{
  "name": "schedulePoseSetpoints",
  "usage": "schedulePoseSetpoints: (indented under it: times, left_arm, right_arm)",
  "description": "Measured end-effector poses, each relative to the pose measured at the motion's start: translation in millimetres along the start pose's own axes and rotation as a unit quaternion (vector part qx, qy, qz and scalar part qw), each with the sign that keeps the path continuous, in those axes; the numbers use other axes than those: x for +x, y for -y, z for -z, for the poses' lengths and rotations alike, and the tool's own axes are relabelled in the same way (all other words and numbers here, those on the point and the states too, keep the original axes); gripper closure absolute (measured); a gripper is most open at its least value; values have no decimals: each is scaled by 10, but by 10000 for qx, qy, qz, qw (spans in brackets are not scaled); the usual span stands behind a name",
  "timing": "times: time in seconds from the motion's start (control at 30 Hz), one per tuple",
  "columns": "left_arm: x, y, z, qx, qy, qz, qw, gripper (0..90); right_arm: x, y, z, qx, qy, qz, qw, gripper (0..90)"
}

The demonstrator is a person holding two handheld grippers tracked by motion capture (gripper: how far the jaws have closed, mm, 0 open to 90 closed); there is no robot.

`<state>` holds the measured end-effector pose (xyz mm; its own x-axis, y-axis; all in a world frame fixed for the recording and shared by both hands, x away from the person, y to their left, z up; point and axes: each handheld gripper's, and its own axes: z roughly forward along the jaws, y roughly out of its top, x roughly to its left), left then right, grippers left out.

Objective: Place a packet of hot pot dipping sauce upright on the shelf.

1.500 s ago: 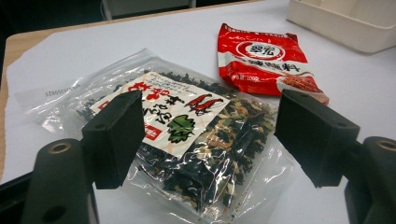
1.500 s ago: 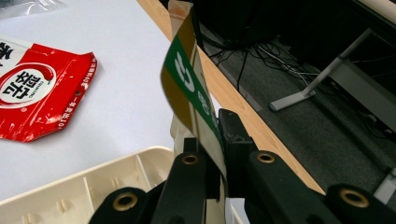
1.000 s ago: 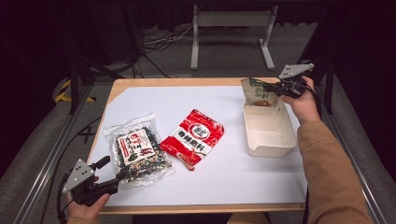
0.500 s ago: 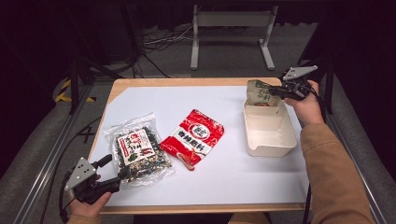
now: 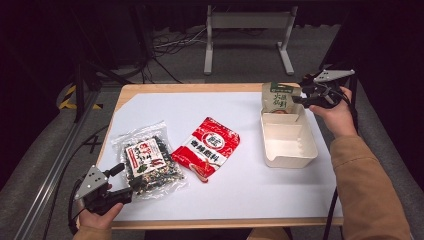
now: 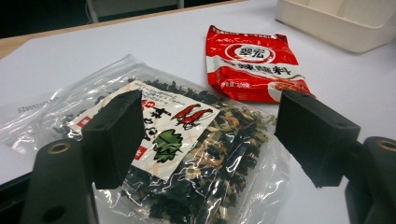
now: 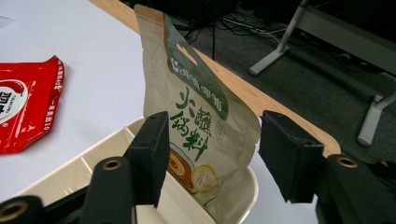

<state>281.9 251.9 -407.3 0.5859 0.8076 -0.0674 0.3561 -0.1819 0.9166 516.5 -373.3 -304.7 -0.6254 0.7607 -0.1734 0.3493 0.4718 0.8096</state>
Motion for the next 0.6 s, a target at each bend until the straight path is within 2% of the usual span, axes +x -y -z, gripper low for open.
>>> schedulePoseSetpoints:
  times: [0.1, 0.3, 0.43, 0.6]
  left_arm:
    - [2, -23, -43, -10, 51, -30, 10000, 243]
    - [-5, -57, -118, 24, 134, -79, 9999, 242]
    - [-7, -74, -154, 37, 193, -86, 9998, 242]
    - [-4, -83, -178, 53, 223, -126, 9997, 242]
  right_arm:
    - [36, -11, 75, -50, 67, 4, 10000, 383]
    - [109, -49, 184, 104, 231, 51, 9997, 369]
    - [189, -93, 296, 20, 266, 13, 9996, 342]
    - [314, -126, 393, 98, 400, 50, 9991, 323]
